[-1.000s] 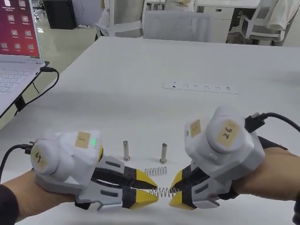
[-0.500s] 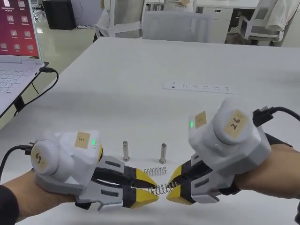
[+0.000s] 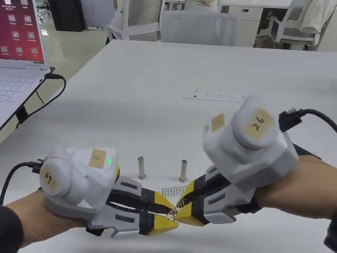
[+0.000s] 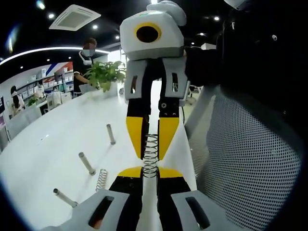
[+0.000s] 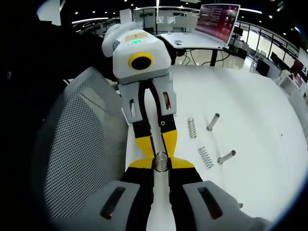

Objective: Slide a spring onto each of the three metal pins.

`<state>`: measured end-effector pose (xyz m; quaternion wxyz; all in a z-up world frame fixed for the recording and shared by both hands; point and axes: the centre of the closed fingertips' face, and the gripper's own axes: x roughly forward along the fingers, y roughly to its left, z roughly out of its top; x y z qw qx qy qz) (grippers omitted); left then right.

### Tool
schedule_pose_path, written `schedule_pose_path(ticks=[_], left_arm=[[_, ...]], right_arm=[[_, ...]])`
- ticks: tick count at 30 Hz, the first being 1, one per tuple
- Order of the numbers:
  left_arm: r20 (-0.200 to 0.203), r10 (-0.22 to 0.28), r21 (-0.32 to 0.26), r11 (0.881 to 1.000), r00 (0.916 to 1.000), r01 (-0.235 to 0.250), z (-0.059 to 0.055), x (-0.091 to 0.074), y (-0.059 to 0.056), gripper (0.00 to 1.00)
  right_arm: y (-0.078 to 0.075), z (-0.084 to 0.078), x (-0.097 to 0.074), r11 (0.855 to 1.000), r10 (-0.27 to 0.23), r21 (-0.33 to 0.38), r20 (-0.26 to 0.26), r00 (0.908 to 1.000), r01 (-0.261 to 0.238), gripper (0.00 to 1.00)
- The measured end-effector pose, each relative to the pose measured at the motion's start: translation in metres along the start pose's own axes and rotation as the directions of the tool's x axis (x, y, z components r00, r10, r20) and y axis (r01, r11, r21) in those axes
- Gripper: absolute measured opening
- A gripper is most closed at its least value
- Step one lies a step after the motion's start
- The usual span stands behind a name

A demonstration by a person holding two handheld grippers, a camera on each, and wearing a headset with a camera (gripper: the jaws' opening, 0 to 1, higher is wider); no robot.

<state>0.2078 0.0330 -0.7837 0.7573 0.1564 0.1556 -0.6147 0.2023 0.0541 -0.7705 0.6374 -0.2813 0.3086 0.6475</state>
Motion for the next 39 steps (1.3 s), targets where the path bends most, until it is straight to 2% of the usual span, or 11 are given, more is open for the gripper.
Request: schedule_pose_path(ticks=[15,22,34,39], left_arm=[[-0.002,-0.001,-0.023,1.0,1.0,0.001,-0.002,0.001,-0.001,0.03],[-0.012,0.004,-0.047,0.999,0.9999,-0.004,-0.007,0.0,0.0,0.11],[0.012,0.065,-0.078,0.995,0.9978,-0.064,-0.006,-0.012,0.012,0.2],[0.014,0.094,-0.1,0.991,0.9955,-0.092,-0.011,-0.018,0.015,0.26]], right_arm=[[0.001,-0.002,0.001,1.0,-0.006,-0.015,-0.027,0.9996,0.005,0.08],[-0.006,-0.003,-0.003,1.0,-0.022,-0.013,-0.033,0.9992,0.021,0.08],[-0.02,-0.021,-0.016,0.998,-0.065,0.001,-0.085,0.9943,0.065,0.08],[-0.025,-0.026,-0.023,0.997,-0.08,0.014,-0.092,0.9925,0.082,0.08]])
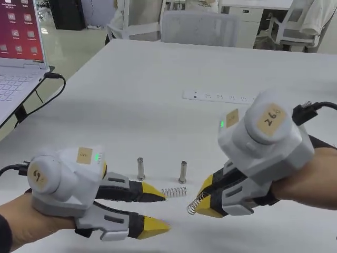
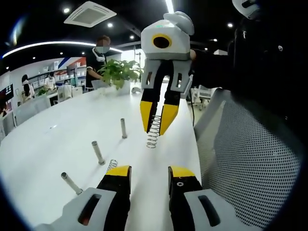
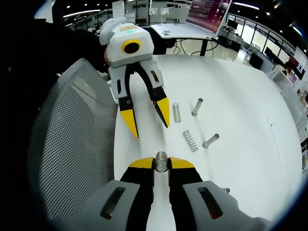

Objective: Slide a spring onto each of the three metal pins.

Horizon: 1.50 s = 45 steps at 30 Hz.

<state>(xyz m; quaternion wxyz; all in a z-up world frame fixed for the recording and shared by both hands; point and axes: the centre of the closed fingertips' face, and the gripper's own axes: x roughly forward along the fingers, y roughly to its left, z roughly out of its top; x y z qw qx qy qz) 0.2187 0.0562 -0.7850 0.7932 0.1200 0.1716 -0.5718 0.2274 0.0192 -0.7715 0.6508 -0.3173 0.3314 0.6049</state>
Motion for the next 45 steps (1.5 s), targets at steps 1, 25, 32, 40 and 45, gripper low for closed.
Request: schedule_pose_path(ticks=[1,25,32,40,45], left_arm=[[0.0,0.008,-0.006,1.0,1.0,-0.008,-0.001,-0.001,0.001,0.27],[0.032,0.208,-0.115,0.972,0.9777,-0.203,-0.029,-0.042,0.024,0.55],[0.042,0.246,-0.137,0.961,0.9683,-0.239,-0.032,-0.048,0.029,0.6],[0.039,0.263,-0.143,0.956,0.9641,-0.255,-0.034,-0.048,0.031,0.67],[0.039,0.265,-0.146,0.955,0.9633,-0.257,-0.034,-0.048,0.031,0.71]], right_arm=[[-0.001,-0.001,-0.001,1.0,-0.005,0.003,0.0,1.0,0.005,0.08],[-0.021,-0.008,-0.03,0.997,-0.062,0.039,-0.01,0.998,0.062,0.08],[-0.03,-0.011,-0.04,0.996,-0.08,0.046,-0.025,0.9965,0.081,0.08],[-0.044,-0.019,-0.055,0.992,-0.113,0.053,-0.059,0.9918,0.117,0.08],[-0.059,-0.027,-0.065,0.986,-0.149,0.064,-0.085,0.9851,0.155,0.08]])
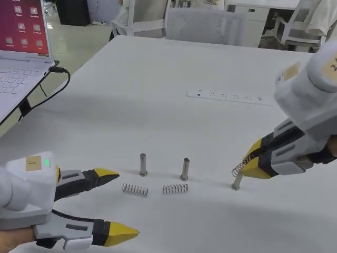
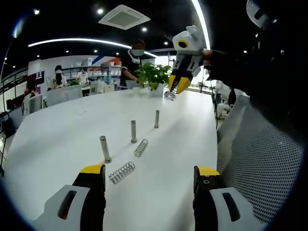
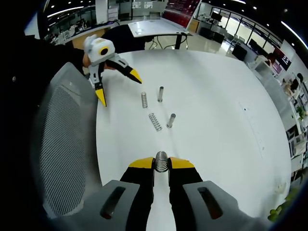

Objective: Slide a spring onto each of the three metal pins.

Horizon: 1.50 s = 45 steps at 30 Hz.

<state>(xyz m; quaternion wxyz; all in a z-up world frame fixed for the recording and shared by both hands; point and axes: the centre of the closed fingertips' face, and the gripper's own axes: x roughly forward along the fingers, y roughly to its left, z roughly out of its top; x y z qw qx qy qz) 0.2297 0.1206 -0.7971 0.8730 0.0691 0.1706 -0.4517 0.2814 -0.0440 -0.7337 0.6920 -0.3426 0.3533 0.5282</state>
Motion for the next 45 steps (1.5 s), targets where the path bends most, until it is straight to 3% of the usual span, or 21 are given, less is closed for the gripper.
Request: schedule_pose_path(ticks=[6,15,22,45], left_arm=[[-0.009,-0.003,-0.003,1.0,1.0,0.003,-0.002,0.001,-0.002,0.73],[-0.011,-0.005,-0.003,1.0,0.9999,0.005,-0.003,0.002,-0.005,0.77],[-0.011,-0.004,-0.007,1.0,0.9999,0.004,-0.005,0.002,-0.004,0.78],[-0.009,-0.002,-0.022,1.0,1.0,0.002,-0.007,0.001,-0.006,0.79]], right_arm=[[-0.021,-0.013,0.002,0.999,-0.037,-0.007,-0.075,0.9965,0.036,0.08],[-0.041,-0.02,0.02,1.0,-0.023,-0.004,-0.134,0.9907,0.022,0.08],[-0.043,-0.025,0.031,1.0,0.011,0.003,-0.165,0.9862,-0.01,0.08],[-0.044,-0.036,0.052,0.999,0.047,-0.013,-0.233,0.9714,-0.051,0.09]])
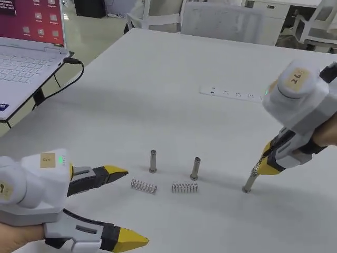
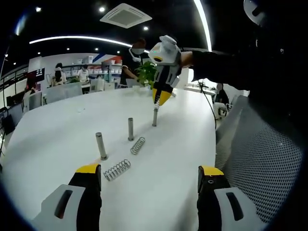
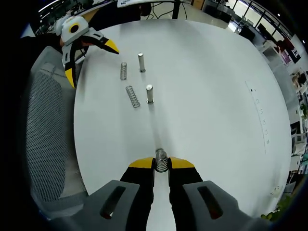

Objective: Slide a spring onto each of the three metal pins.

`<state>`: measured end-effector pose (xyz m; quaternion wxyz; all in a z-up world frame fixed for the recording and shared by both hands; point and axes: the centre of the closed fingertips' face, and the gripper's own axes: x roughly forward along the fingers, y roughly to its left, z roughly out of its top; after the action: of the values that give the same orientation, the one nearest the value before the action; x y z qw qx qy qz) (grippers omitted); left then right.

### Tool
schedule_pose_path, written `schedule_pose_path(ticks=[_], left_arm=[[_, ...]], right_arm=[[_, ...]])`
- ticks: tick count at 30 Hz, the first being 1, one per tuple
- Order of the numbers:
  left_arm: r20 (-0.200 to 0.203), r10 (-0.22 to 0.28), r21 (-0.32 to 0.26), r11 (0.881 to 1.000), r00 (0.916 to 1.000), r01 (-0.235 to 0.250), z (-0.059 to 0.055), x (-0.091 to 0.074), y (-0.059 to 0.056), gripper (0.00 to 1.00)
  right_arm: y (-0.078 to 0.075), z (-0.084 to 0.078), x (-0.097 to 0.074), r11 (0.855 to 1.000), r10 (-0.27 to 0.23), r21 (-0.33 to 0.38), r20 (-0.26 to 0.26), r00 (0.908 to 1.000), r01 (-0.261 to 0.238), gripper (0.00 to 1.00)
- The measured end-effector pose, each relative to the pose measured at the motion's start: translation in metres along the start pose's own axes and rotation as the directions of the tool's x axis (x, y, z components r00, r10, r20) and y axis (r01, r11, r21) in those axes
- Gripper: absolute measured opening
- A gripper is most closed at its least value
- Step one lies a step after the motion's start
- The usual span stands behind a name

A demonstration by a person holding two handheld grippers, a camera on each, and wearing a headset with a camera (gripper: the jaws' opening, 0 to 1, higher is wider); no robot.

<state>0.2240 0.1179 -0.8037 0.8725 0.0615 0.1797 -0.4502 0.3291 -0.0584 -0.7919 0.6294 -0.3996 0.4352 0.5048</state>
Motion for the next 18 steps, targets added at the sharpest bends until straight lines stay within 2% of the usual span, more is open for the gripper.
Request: schedule_pose_path(ticks=[14,18], left_arm=[[-0.001,-0.003,-0.004,1.0,1.0,0.003,0.0,0.001,-0.001,0.78],[0.0,-0.002,-0.006,1.0,1.0,0.002,0.001,0.002,0.0,0.78]], right_arm=[[0.004,-0.006,0.03,0.999,0.04,0.019,-0.026,0.9989,-0.039,0.09],[0.006,-0.008,0.038,0.999,0.038,0.017,-0.036,0.9987,-0.037,0.09]])
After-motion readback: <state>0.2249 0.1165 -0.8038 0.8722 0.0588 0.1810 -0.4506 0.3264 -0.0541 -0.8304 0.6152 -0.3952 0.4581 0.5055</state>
